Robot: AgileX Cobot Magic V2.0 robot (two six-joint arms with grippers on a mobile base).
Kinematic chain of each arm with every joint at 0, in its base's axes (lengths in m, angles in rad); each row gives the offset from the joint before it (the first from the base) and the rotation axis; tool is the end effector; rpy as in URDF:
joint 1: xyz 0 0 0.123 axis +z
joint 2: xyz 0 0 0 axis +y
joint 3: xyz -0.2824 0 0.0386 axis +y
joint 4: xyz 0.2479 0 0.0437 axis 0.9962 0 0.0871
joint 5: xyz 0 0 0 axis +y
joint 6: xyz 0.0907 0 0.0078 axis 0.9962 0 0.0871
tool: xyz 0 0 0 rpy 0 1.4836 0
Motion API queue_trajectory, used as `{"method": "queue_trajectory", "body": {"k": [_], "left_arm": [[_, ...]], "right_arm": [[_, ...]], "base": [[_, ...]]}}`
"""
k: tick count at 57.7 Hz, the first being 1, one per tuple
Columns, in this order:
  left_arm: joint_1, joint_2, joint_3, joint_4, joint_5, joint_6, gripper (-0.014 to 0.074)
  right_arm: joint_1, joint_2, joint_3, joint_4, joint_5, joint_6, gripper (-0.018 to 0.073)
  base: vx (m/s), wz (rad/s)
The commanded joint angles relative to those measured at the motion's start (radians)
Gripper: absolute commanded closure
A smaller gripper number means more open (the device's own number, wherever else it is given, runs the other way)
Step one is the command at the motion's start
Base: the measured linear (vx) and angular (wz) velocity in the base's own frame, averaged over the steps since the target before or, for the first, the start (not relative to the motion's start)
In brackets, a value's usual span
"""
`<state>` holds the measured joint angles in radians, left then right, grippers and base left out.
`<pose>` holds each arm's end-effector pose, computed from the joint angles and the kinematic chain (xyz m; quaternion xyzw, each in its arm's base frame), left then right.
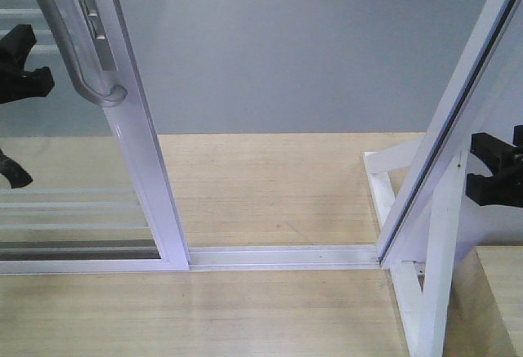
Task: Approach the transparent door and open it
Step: 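Open the left gripper and withdraw it from the handle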
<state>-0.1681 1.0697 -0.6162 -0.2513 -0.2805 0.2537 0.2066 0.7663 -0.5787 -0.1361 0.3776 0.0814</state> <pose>0.2284 -0.0324 0.3112 0.0433 0.7383 -0.0271 0.6726 0.1534 0.0275 0.3017 -0.0942 0.8482 0.0207 0.5208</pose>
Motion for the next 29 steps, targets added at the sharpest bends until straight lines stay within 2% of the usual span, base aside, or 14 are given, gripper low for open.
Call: {"method": "queue_trajectory", "body": {"k": [1,11,17,24,29], "left_arm": [[-0.002,-0.048,-0.004,-0.004,-0.062,-0.001,0.0178],[0.002,-0.049,0.015,-0.004,-0.071,0.013,0.0190],[-0.003,-0.049,0.020,-0.003,-0.050,0.012,0.0231],[-0.023,-0.088,0.075,-0.003,-0.049,-0.064,0.0335],[-0.033,-0.149,0.148,0.006,-0.049,-0.134,0.0471]], "right_arm": [[-0.005,0.001,-0.031,-0.009,-0.068,-0.002,0.0202],[-0.005,0.001,-0.031,-0.009,-0.068,-0.003,0.0202],[-0.005,0.001,-0.031,-0.009,-0.068,-0.003,0.0202],[-0.005,0.001,-0.031,-0.009,-0.068,-0.003,0.0202],[-0.005,0.001,-0.031,-0.009,-0.067,-0.003,0.0202]], "base": [[0.00,0.00],[0.00,0.00],[0.00,0.00],[0.00,0.00],[0.00,0.00]]}}
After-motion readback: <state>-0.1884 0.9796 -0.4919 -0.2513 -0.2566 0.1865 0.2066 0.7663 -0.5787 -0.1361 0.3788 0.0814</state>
